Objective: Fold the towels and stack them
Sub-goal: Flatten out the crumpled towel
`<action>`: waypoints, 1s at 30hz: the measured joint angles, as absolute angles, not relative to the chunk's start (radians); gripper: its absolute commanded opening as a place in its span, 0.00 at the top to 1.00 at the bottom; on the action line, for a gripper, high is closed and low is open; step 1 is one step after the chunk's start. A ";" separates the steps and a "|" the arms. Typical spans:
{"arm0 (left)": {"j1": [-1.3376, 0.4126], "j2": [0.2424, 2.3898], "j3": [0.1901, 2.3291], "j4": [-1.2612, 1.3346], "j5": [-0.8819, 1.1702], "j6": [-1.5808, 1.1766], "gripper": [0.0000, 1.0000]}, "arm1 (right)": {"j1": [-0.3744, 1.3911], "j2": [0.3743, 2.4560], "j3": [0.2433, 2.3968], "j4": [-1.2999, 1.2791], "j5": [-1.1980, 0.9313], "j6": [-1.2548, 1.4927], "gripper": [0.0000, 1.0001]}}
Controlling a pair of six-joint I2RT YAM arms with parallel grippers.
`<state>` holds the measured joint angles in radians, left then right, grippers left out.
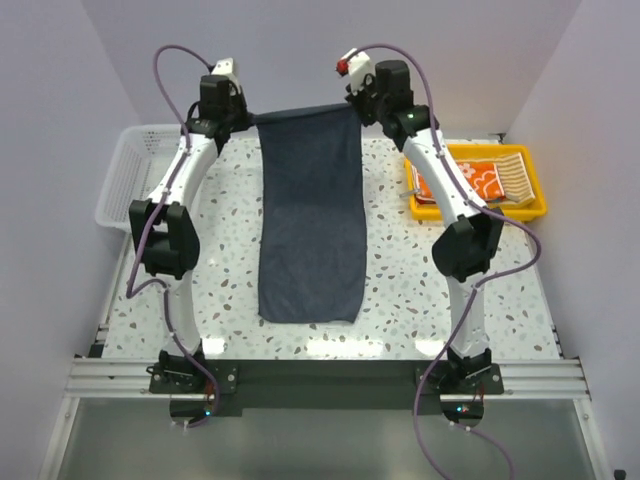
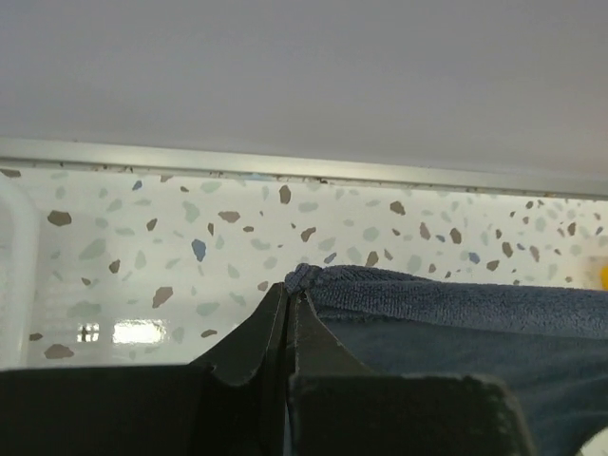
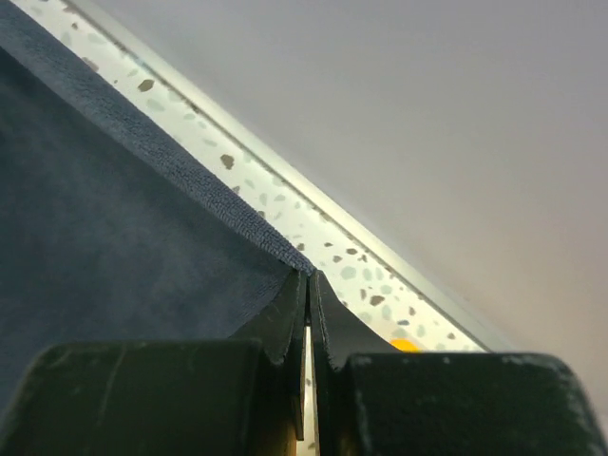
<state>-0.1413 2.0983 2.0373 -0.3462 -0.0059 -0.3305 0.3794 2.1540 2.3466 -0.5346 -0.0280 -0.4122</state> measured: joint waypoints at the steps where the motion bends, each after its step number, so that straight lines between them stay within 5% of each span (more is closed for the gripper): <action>1: -0.135 2.122 2.029 -0.337 0.005 -0.331 1.00 | 0.379 2.170 2.336 -0.522 -0.043 -0.412 1.00; 21: -0.119 2.142 1.717 -0.270 0.181 -0.387 1.00 | 0.377 2.198 1.958 -0.510 -0.118 -0.350 0.99; 24: -0.118 2.107 1.667 -0.261 0.206 -0.409 0.93 | 0.377 2.195 1.938 -0.535 -0.115 -0.320 0.93; 30: -0.119 2.065 1.531 -0.260 0.265 -0.443 0.50 | 0.374 2.186 1.892 -0.622 -0.116 -0.231 0.60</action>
